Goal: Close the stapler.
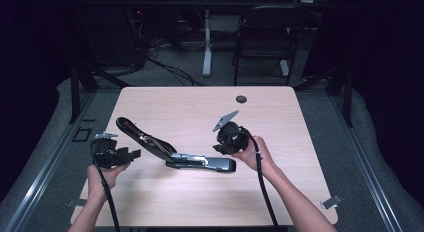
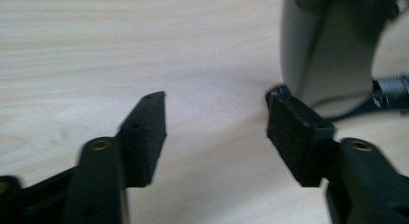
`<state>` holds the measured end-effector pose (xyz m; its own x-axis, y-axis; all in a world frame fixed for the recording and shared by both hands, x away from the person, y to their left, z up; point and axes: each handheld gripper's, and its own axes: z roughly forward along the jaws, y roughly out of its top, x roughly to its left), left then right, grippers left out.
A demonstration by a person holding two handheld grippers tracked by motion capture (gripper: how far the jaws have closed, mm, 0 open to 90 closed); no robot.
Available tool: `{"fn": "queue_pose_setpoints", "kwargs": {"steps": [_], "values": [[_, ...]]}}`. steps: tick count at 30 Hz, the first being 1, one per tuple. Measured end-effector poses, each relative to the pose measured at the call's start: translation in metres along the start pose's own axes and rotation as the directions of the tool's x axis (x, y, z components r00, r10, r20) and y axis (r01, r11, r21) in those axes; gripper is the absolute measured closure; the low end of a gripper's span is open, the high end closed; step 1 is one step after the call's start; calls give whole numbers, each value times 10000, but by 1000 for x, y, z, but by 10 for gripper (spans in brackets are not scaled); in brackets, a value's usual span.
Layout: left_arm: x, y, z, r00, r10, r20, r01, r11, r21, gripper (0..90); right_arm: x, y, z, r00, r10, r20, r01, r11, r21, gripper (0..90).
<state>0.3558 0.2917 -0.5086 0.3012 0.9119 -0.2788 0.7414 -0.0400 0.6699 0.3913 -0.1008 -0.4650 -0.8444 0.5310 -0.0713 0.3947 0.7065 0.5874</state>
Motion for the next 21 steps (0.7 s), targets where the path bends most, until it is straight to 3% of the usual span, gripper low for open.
{"fn": "queue_pose_setpoints", "kwargs": {"steps": [2, 3, 5, 10, 13, 15, 21], "values": [[6, 1, -1, 9994, -318, 119, 324, 9980, -541, 553, 0, 0, 0, 10000, -6, -25, 6, 10000, -50, 743], [9, 1, -2, 9980, -586, 231, 604, 9945, -856, 586, 1, 0, 0, 10000, 6, -29, -6, 10000, -85, 760], [11, 2, -2, 9961, -759, 442, 811, 9878, -1326, 645, 1, 1, 0, 10000, 7, -98, -9, 9999, -145, 781], [5, 6, -4, 9977, -436, 519, 535, 9766, -2081, 730, 2, 2, -3, 10000, 63, -18, -64, 9993, -355, 825], [-1, 8, -4, 9983, -141, 568, 270, 9720, -2334, 764, 1, 3, -5, 9998, 210, 25, -208, 9980, -590, 840], [-4, 10, -4, 9977, 5, 670, 148, 9734, -2284, 784, 0, 3, -6, 9997, 229, -1, -229, 9977, -639, 844], [-8, 9, -4, 9968, -132, 793, 318, 9705, -2391, 847, 1, 3, -5, 9994, 340, 72, -334, 9969, -711, 846]]}}
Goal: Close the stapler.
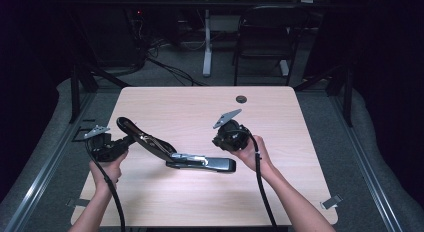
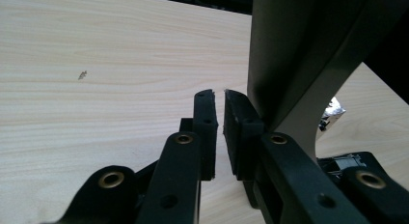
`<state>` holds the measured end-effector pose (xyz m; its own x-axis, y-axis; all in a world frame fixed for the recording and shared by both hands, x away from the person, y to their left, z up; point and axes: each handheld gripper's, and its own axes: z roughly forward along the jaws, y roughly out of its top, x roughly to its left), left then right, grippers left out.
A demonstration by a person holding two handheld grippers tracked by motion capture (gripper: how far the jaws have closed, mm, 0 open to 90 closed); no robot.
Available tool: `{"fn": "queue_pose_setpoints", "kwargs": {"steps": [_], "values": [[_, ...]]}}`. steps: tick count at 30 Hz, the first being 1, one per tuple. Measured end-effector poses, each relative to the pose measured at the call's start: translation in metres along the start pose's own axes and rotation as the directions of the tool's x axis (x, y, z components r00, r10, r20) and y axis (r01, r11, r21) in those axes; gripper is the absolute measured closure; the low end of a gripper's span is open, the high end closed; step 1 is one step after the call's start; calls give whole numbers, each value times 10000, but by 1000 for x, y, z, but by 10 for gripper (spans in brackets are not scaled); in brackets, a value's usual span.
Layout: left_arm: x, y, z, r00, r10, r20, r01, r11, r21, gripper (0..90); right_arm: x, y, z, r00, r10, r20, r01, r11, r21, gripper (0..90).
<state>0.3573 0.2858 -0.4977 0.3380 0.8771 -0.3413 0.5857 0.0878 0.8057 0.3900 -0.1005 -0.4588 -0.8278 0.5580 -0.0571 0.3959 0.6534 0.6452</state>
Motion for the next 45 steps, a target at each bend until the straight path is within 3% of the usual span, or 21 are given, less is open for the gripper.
{"fn": "queue_pose_setpoints", "kwargs": {"steps": [6, 11, 25, 37, 45], "values": [[-6, 2, 0, 9996, -38, 263, 40, 9999, -100, 860, 6, 3, -2, 10000, -74, 67, 75, 9999, -149, 854], [-14, 4, 0, 9991, 283, 328, -278, 9995, -144, 860, 8, 5, -1, 10000, -29, 2, 29, 9996, -274, 857], [-28, 5, 8, 9954, 685, 668, -681, 9976, -89, 900, 17, 14, 15, 9998, 43, -176, -50, 9993, -383, 864], [-38, 4, 21, 9929, 950, 716, -954, 9954, 24, 900, 26, 26, 16, 9995, 306, -42, -308, 9936, -1088, 897], [-39, 3, 25, 9922, 995, 756, -1006, 9949, 100, 900, 36, 34, 18, 9999, 123, -44, -127, 9913, -1308, 900]]}}
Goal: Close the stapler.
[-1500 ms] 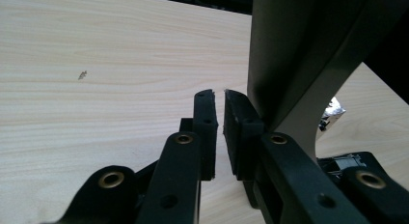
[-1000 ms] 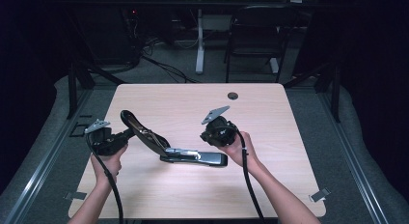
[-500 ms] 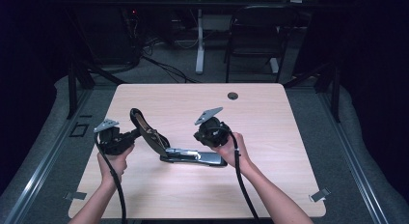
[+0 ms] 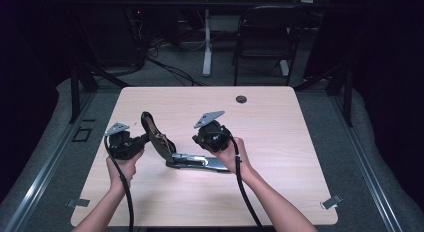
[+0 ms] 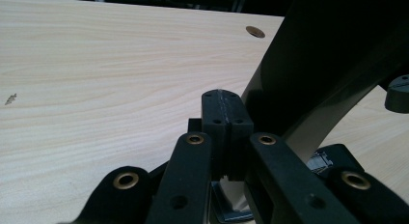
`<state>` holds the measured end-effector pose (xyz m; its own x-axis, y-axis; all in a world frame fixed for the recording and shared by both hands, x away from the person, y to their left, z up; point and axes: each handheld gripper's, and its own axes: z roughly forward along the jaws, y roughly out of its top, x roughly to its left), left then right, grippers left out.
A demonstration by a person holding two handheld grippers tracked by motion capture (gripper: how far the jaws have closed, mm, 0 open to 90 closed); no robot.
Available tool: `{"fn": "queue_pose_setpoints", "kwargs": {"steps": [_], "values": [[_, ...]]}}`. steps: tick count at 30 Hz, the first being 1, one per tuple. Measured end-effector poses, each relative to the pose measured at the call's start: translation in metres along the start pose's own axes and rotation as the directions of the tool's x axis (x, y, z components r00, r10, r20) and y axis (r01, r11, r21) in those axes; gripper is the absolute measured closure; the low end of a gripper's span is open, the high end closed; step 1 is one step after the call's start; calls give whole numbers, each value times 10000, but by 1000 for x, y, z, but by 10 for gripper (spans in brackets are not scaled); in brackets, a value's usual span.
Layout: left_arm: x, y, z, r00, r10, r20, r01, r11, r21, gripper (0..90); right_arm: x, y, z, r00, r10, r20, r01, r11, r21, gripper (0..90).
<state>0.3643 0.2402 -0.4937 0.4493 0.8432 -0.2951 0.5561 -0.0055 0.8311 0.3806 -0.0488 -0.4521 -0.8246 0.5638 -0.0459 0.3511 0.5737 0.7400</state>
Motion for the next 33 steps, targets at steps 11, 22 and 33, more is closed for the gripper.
{"fn": "queue_pose_setpoints", "kwargs": {"steps": [11, 22, 33], "values": [[-1, 0, 5, 9999, 145, 51, -146, 9997, 194, 900, 6, 9, 6, 9998, -195, -94, 194, 9998, -45, 900], [-11, -1, 17, 9986, 500, 193, -509, 9975, 493, 900, 4, 9, -4, 10000, 85, -13, -85, 9959, -905, 900], [-31, -8, 42, 9899, 1334, 475, -1382, 9830, 1206, 900, 1, 5, -17, 9993, 377, -47, -380, 9936, -1063, 900]]}}
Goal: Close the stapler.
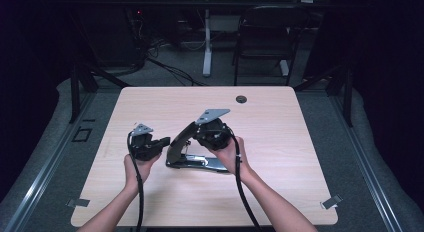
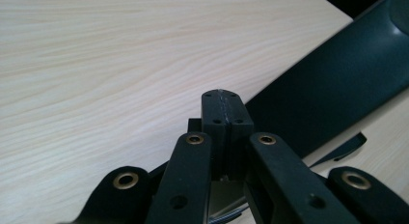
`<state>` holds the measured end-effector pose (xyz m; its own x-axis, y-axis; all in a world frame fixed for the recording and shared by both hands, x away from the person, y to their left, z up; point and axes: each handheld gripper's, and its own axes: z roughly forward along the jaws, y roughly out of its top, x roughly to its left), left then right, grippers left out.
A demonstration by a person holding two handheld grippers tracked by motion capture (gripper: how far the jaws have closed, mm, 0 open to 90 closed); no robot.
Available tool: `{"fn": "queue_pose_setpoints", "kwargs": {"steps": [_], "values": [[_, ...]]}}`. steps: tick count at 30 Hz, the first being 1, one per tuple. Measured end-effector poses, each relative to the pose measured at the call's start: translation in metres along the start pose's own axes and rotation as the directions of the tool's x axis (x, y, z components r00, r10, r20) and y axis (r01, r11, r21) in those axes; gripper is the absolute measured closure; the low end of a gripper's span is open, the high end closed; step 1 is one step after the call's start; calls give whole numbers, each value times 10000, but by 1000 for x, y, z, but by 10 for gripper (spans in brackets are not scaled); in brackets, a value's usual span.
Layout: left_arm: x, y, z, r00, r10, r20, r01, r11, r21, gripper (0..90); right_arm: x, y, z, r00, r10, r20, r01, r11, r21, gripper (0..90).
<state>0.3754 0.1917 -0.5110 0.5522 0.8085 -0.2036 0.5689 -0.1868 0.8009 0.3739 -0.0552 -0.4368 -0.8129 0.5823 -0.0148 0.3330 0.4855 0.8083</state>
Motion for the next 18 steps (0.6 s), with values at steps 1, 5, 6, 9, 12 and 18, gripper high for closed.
{"fn": "queue_pose_setpoints", "kwargs": {"steps": [1, 5, 6, 9, 12, 18], "values": [[-1, 0, 1, 9999, 52, 110, -53, 10000, 82, 900, -3, -5, -1, 9999, 115, -34, -115, 9999, 32, 900], [-2, -2, 5, 9999, 60, 101, -62, 9998, 179, 897, -11, -22, -7, 9992, 330, 232, -334, 9993, 179, 900], [-2, -2, 5, 9998, 100, 149, -104, 9996, 270, 893, -12, -24, -8, 9991, 302, 288, -309, 9992, 256, 900], [-1, -3, 5, 9997, 144, 176, -149, 9995, 285, 879, -15, -33, -9, 9989, 314, 347, -328, 9986, 414, 900], [0, -4, 4, 9998, 92, 165, -97, 9996, 281, 850, -18, -39, -11, 9985, 396, 387, -413, 9981, 459, 900], [9, -8, -3, 10000, 28, 38, -30, 9990, 449, 716, -22, -54, -11, 9975, 395, 589, -434, 9969, 662, 900]]}}
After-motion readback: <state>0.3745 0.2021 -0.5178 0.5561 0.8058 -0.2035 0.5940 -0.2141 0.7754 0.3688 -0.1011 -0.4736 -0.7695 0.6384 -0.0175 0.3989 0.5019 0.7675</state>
